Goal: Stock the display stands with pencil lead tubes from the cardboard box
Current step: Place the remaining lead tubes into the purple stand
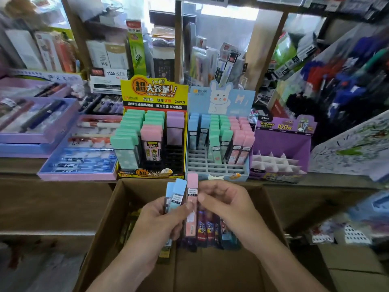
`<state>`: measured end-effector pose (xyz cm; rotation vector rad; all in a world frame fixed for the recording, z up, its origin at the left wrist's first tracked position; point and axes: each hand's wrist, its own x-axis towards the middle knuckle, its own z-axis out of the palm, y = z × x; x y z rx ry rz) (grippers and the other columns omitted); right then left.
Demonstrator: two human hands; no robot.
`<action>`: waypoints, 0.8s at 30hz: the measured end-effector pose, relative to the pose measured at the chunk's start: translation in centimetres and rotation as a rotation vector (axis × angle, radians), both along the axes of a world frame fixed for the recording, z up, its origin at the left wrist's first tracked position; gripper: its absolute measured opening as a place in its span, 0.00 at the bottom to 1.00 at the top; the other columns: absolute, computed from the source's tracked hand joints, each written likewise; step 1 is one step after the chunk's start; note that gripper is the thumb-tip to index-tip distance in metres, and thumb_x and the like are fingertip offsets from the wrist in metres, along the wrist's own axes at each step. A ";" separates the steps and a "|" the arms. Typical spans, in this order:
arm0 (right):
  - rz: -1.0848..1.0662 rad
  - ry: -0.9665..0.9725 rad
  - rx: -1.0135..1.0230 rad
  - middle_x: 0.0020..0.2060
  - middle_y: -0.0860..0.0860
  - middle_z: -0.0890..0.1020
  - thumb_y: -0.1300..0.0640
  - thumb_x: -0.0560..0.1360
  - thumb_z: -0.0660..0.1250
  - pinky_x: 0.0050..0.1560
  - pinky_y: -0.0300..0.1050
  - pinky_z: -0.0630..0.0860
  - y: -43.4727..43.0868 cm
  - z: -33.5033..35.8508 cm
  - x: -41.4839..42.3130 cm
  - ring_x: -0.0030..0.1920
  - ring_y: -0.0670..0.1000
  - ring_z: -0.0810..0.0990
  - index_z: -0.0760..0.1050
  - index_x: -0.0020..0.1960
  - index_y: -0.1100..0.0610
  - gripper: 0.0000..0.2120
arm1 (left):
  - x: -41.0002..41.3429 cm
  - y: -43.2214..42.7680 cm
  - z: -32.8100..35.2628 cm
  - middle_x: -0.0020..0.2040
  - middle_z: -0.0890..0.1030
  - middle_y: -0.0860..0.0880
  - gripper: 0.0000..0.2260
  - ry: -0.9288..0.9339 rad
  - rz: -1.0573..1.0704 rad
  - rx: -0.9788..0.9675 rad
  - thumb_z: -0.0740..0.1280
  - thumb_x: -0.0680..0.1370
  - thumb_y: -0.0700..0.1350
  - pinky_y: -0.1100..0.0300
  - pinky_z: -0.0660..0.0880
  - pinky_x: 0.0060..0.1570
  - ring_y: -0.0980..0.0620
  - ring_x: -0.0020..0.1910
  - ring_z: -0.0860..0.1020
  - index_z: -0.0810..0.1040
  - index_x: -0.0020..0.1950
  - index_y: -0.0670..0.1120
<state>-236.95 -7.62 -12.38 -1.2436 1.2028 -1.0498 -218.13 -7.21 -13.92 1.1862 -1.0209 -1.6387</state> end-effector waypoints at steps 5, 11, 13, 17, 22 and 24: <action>-0.024 0.047 -0.044 0.44 0.52 0.88 0.55 0.76 0.75 0.37 0.37 0.79 -0.8 0.4 -0.3 0.38 0.46 0.83 0.86 0.53 0.48 0.07 | -0.6 0.4 -0.3 0.28 0.73 0.45 0.07 -0.041 -0.086 0.010 0.75 0.77 0.47 0.63 0.69 0.27 0.53 0.26 0.68 0.84 0.39 0.51; -0.159 0.038 -0.116 0.41 0.54 0.86 0.59 0.76 0.75 0.37 0.38 0.79 -1.4 1.3 -2.9 0.37 0.48 0.83 0.85 0.50 0.48 0.07 | -0.7 0.1 -0.7 0.32 0.73 0.44 0.14 0.004 0.020 0.072 0.71 0.80 0.47 0.56 0.67 0.30 0.49 0.29 0.70 0.81 0.52 0.35; -0.230 0.065 -0.193 0.42 0.53 0.87 0.62 0.76 0.74 0.36 0.38 0.80 -1.8 2.3 -4.5 0.37 0.48 0.83 0.84 0.52 0.50 0.08 | -0.8 0.1 -0.6 0.33 0.75 0.43 0.11 0.059 0.064 0.143 0.67 0.82 0.45 0.57 0.68 0.27 0.49 0.28 0.71 0.83 0.54 0.36; -0.362 0.154 -0.336 0.42 0.53 0.86 0.60 0.77 0.73 0.39 0.39 0.82 -2.8 4.1 -7.3 0.39 0.49 0.84 0.83 0.54 0.55 0.06 | -0.9 0.0 -0.6 0.34 0.78 0.40 0.12 0.099 0.091 0.181 0.63 0.84 0.43 0.58 0.69 0.26 0.48 0.27 0.73 0.83 0.54 0.36; -0.410 0.218 -0.454 0.40 0.54 0.86 0.60 0.79 0.73 0.40 0.41 0.82 -4.2 5.7 -9.3 0.38 0.52 0.85 0.83 0.54 0.59 0.05 | -1.0 0.2 -0.5 0.35 0.81 0.40 0.09 0.085 0.108 0.160 0.63 0.84 0.42 0.57 0.72 0.26 0.48 0.28 0.76 0.82 0.53 0.40; -0.411 0.254 -0.475 0.40 0.54 0.86 0.60 0.79 0.72 0.40 0.41 0.82 -4.7 5.8 -9.7 0.38 0.52 0.85 0.83 0.54 0.60 0.05 | -1.0 0.1 -0.6 0.35 0.81 0.40 0.08 0.089 0.118 0.158 0.64 0.84 0.42 0.57 0.72 0.26 0.48 0.28 0.76 0.82 0.53 0.40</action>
